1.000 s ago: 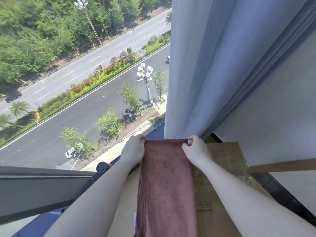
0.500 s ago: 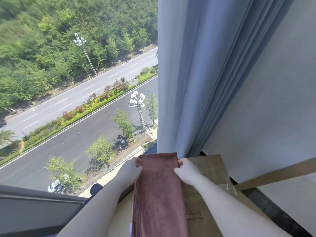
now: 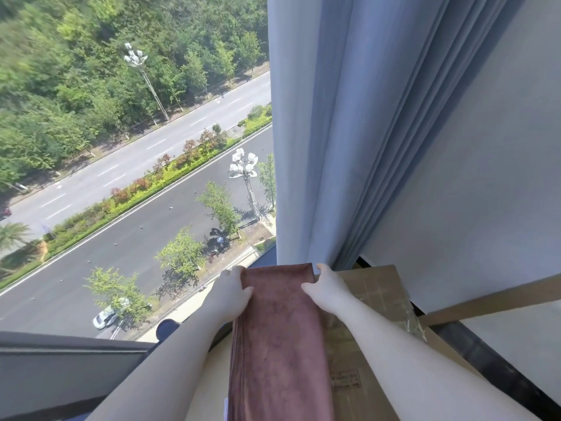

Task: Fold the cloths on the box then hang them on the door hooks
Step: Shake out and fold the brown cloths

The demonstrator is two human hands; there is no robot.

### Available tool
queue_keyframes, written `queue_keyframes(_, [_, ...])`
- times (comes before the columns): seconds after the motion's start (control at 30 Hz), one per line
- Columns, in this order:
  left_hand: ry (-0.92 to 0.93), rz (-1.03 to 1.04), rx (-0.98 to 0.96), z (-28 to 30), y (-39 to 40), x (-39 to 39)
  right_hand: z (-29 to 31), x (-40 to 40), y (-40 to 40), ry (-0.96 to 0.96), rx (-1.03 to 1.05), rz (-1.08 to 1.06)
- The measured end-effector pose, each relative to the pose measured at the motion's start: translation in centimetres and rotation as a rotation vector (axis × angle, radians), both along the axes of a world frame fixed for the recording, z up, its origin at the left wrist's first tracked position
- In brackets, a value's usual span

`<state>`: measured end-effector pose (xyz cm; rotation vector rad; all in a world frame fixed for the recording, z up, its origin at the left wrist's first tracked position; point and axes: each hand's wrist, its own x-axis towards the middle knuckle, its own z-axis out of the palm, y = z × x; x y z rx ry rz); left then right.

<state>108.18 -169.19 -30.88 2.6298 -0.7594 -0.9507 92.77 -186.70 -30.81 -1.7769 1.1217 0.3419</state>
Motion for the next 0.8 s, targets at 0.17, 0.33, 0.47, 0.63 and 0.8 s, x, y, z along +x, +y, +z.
queue_keyframes(0.17, [0.006,0.005,-0.006,-0.2,0.1,-0.2,-0.5,0.0,0.1,-0.03,0.026,-0.029])
queue_keyframes(0.33, [0.058,0.182,-0.133,0.3,0.2,-0.5,-0.3,-0.1,0.2,-0.084,0.022,-0.075])
queue_keyframes(0.47, [0.152,0.244,-0.147,1.0,0.4,-0.5,0.6,-0.2,0.9,-0.12,0.104,-0.114])
queue_keyframes(0.63, [0.225,0.237,-0.09,2.8,1.1,-0.4,1.9,-0.9,2.0,-0.147,0.157,-0.14])
queue_keyframes(0.8, [0.254,0.234,-0.148,4.7,2.1,-1.0,4.4,-1.5,3.3,-0.201,0.159,-0.178])
